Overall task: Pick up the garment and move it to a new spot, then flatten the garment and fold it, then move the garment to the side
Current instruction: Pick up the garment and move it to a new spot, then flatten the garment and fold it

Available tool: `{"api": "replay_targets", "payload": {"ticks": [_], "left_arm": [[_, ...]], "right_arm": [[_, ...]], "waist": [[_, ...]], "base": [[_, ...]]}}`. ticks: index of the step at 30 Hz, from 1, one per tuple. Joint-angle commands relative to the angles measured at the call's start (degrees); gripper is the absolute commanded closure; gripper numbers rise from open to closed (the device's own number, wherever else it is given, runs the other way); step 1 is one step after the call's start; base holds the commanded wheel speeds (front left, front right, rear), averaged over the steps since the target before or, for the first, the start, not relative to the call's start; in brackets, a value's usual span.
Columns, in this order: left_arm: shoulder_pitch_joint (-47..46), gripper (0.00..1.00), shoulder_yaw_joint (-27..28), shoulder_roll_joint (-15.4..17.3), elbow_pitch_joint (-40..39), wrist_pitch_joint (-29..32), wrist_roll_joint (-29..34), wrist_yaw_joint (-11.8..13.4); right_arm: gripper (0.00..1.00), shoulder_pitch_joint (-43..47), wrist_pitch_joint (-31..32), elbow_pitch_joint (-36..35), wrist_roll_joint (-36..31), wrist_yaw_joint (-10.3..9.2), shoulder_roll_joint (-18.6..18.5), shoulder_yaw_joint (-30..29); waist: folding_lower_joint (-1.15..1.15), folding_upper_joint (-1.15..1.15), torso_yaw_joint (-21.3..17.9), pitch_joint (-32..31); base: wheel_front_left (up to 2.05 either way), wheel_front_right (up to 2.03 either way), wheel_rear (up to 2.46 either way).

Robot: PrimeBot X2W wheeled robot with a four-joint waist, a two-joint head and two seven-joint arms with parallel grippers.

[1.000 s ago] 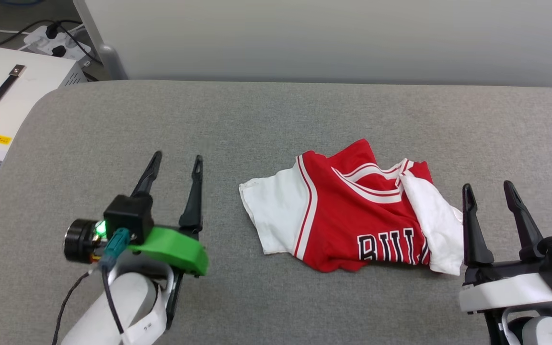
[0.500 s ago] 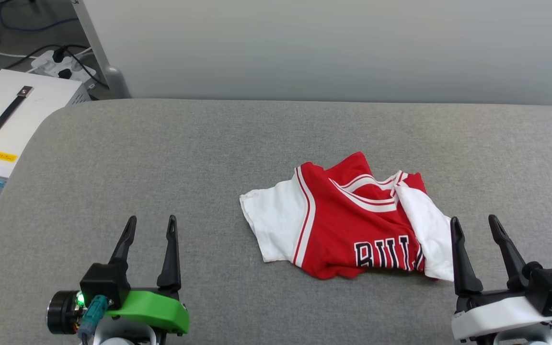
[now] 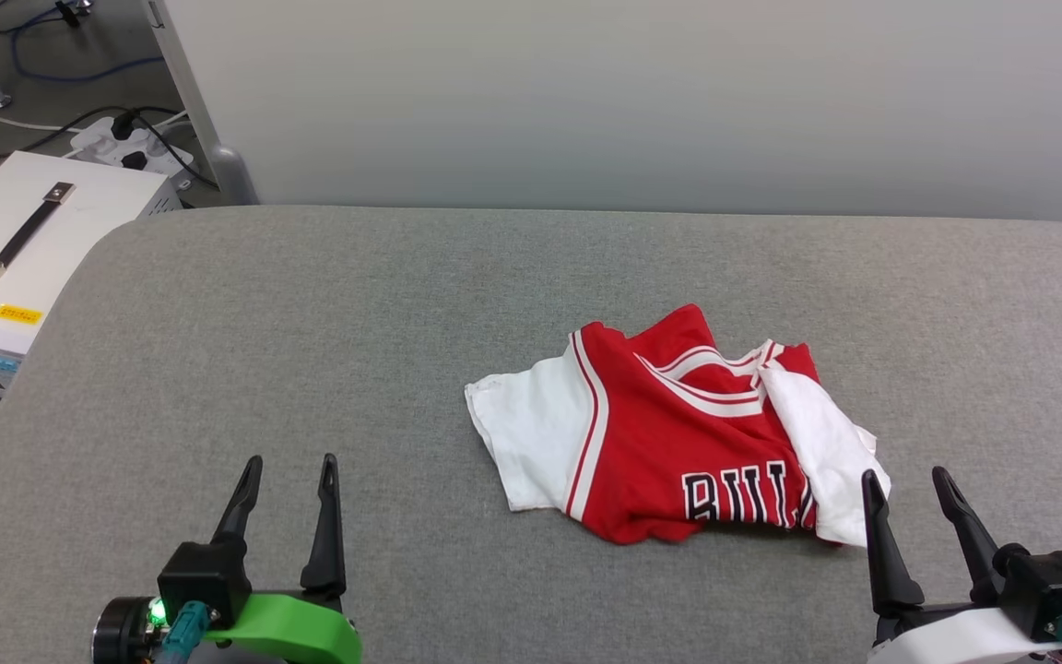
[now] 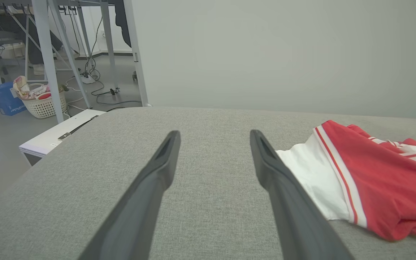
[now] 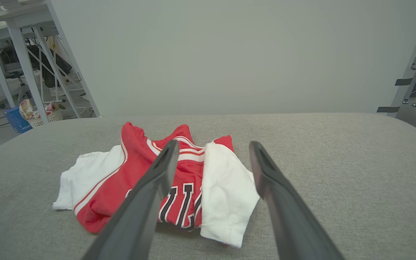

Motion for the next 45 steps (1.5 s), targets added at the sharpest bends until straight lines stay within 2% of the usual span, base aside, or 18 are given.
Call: {"api": "replay_targets", "payload": {"ticks": [1,9,14,20,25,26,31,34,40,45], "left_arm": [[0.88,0.0,0.68,-0.6,0.16,-0.33,0.85,-0.58],[1.03,0.0,2.96,-2.2,0.66,-0.34,2.99,-2.63],[0.54,0.0,4.0,-3.01,0.47,-0.34,3.98,-3.35],[-1.27,0.0,4.68,-3.93,0.31,-0.34,4.9,-4.09],[-2.83,0.0,5.25,-4.52,0.14,-0.34,5.43,-4.65],[-3.44,0.0,5.68,-4.83,-0.19,-0.34,5.66,-4.86],[-4.73,0.0,6.35,-5.19,-0.82,-0.34,5.96,-5.26],[-5.71,0.0,6.47,-5.4,-1.19,-0.34,6.19,-5.42],[-7.81,0.0,6.46,-5.72,-1.71,-0.34,6.2,-5.67],[-9.44,0.0,6.15,-5.88,-2.1,-0.34,6.08,-5.62]], "right_arm": [[0.0,0.7,-0.28,0.21,0.17,-0.05,-0.03,0.08],[0.0,-0.05,-0.28,-0.13,-0.38,-0.05,-0.09,0.21],[0.0,-3.21,-0.28,-2.34,-1.27,-0.05,-1.82,-0.81],[0.0,-12.0,-0.28,-5.04,-1.35,-0.05,-8.03,-3.25],[0.0,-19.77,-0.28,-1.17,2.18,-0.05,-16.42,-0.87],[0.0,-23.66,3.51,2.87,6.94,-0.05,-22.52,4.46],[0.0,-29.47,16.32,4.45,16.23,-0.05,-31.98,14.14],[0.0,-31.92,27.26,5.05,24.28,-0.05,-36.92,20.63],[0.0,-35.36,44.12,6.0,35.07,-0.05,-42.3,28.65],[0.0,-38.7,49.05,7.65,38.01,-0.05,-42.66,32.86]], "waist": [[0.0,0.0,0.0,0.03],[0.0,0.0,-0.12,0.28],[0.0,0.0,-0.31,1.23],[0.0,0.0,-0.36,3.47],[0.0,0.0,-0.31,5.31],[0.0,0.0,-0.31,6.25],[0.0,0.0,-0.17,8.61],[0.0,0.0,0.09,10.24],[0.0,0.0,0.92,13.68],[0.0,0.0,1.78,16.76]], "base": [[0.0,0.0,0.0],[0.0,0.0,0.0],[0.0,0.0,0.0],[0.0,0.0,0.0],[0.0,0.0,0.0],[0.0,0.0,0.0],[0.0,0.0,0.0],[0.0,0.0,0.0],[0.0,0.0,0.0],[0.0,0.0,0.0]]}}
